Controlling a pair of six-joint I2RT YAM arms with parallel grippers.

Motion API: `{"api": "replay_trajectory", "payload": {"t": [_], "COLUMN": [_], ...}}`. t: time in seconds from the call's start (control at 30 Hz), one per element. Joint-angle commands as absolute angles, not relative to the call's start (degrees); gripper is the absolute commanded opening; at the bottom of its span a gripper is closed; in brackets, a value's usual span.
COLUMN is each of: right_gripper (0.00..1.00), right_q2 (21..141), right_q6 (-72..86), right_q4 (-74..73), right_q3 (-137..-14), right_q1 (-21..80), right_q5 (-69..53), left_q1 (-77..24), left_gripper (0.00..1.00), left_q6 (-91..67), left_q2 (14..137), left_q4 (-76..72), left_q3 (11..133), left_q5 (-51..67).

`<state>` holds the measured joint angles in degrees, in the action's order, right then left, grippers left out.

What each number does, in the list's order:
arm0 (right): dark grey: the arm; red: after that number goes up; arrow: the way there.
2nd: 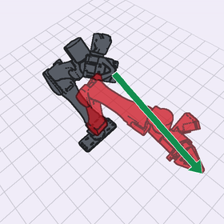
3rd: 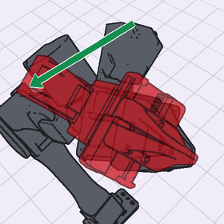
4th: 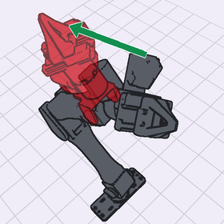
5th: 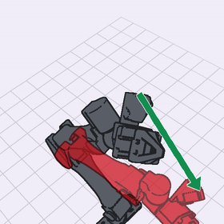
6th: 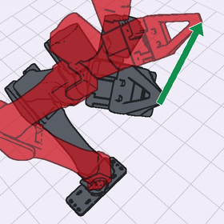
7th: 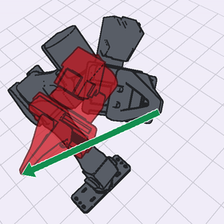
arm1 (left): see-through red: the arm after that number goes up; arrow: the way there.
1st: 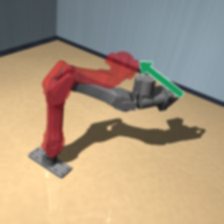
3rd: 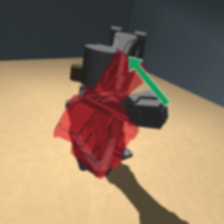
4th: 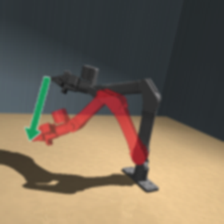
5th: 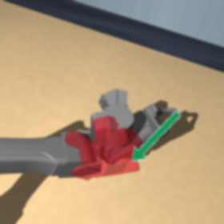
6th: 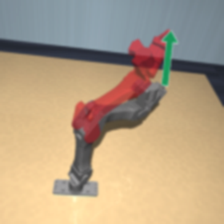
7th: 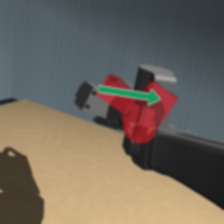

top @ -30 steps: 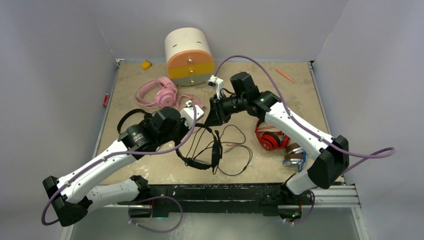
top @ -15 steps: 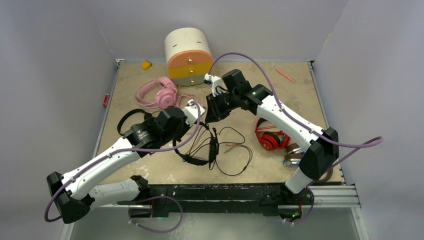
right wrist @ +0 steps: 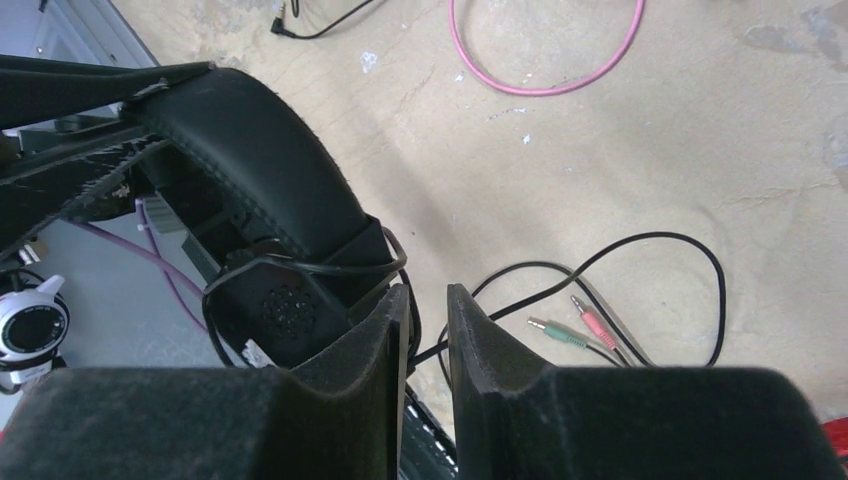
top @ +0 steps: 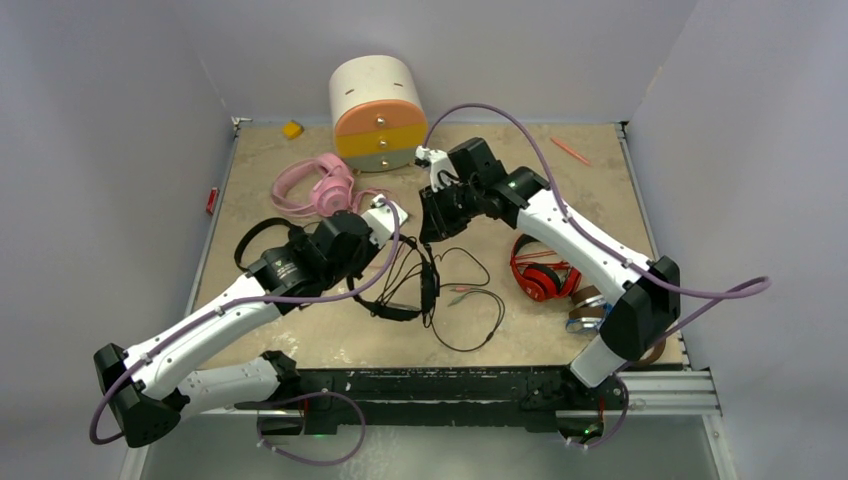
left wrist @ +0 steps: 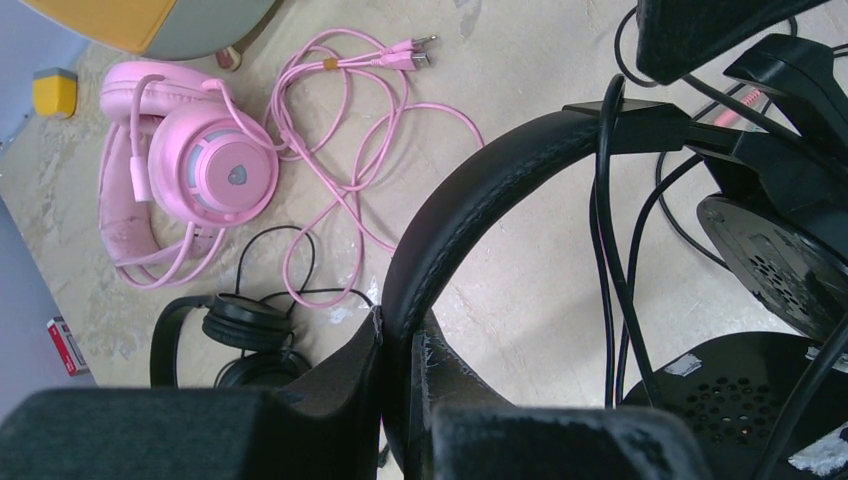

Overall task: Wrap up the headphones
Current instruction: Wrap the headphones cable around the headphones.

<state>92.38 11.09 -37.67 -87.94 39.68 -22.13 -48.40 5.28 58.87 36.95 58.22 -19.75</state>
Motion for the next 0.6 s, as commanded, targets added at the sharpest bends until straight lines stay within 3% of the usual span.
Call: {"api": "replay_trajectory", "payload": {"t": [0.0,0.3,0.57], "right_gripper": [0.25,0.30,0.32], "right_q2": [88.01,74.33,60.40], "right_q6": [11.58,15.83,20.29], "right_q4": [-35.85,-23.14,-6.07], "right_q3": [-90.54,-73.11,-50.68], "right_q1": [39.18,31.92,29.97], "right_q5": [-20.26,-19.01,-10.29], "left_q1": [-48.25,-48.20,-44.17], "left_gripper": [0.00,0.00,0.00], "left_q6": [1.80,-8.52,-18.78], "left_q2": [58.29,52.79,56.09], "left_q4": [32.79,31.50,42.00], "left_q3": [57.82,53.75,61.29], "left_q5": [-19.88,-9.69,-8.54]}}
